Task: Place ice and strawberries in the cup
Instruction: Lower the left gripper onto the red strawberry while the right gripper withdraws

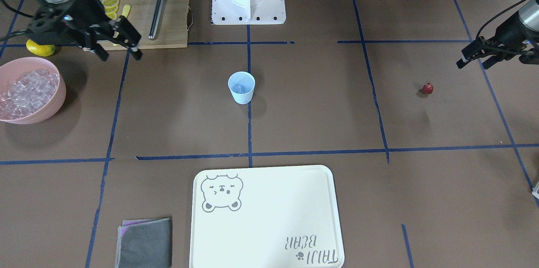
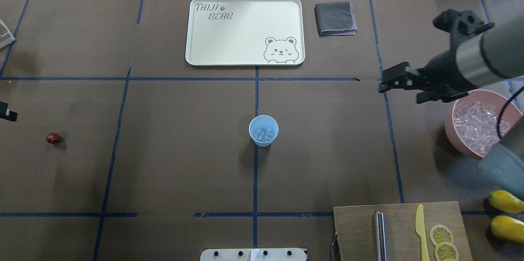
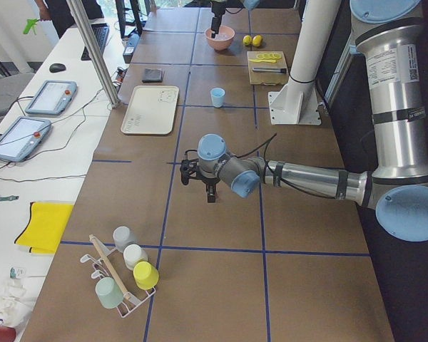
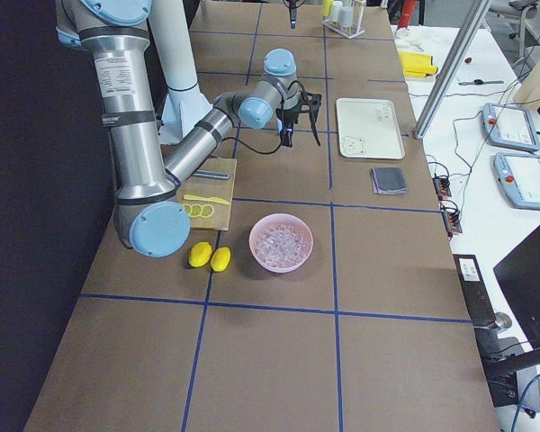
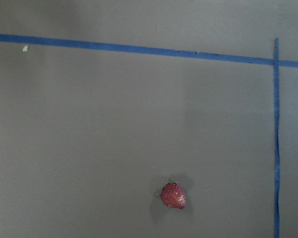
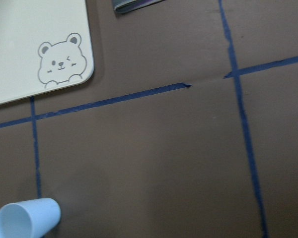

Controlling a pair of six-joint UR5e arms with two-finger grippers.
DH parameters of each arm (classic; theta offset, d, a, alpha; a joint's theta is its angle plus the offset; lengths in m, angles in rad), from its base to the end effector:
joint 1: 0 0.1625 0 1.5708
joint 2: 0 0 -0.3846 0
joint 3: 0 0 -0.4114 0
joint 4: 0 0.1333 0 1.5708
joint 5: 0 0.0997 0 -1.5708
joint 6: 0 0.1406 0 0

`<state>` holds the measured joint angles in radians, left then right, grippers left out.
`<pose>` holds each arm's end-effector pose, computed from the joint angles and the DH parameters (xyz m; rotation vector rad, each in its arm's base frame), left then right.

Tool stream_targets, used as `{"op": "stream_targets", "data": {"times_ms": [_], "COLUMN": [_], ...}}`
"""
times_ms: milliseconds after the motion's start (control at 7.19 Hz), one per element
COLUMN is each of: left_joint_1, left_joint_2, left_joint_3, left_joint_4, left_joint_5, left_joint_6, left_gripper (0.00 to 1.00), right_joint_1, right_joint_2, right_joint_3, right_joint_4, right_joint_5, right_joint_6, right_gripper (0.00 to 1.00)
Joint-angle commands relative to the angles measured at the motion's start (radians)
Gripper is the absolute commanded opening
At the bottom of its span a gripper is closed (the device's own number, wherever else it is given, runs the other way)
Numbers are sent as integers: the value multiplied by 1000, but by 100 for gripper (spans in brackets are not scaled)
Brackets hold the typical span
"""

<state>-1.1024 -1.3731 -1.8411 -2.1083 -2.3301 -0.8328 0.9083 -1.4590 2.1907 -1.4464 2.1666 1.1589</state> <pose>0.1818 -0.4402 0.5362 0.0164 0.9345 -0.1060 -0.2660 -0.4295 0.2708 0.0677 -0.9970 0.1996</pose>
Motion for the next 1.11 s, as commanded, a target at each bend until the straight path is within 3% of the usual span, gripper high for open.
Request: {"op": "stream_targets", "data": {"times_ms": [0, 278, 974], "left_joint_1": [149, 234, 269], "left_joint_2": [-21, -27, -119], "left_joint_3": [-1, 2, 132], "left_joint_4": [-7, -5, -2], "left_joint_5": [141, 228, 233], "left_joint_6": [-136, -141, -137], "left_gripper": [100, 100, 98], "right_joint_1": [145, 156, 156], "right_joint_2": [-136, -136, -133], "right_joint_3": [8, -18, -17], "right_joint_4": [3, 4, 6], "right_joint_5": [87, 87, 87], "right_joint_6": [-272, -278, -283], "right_gripper": [99, 99, 99]}}
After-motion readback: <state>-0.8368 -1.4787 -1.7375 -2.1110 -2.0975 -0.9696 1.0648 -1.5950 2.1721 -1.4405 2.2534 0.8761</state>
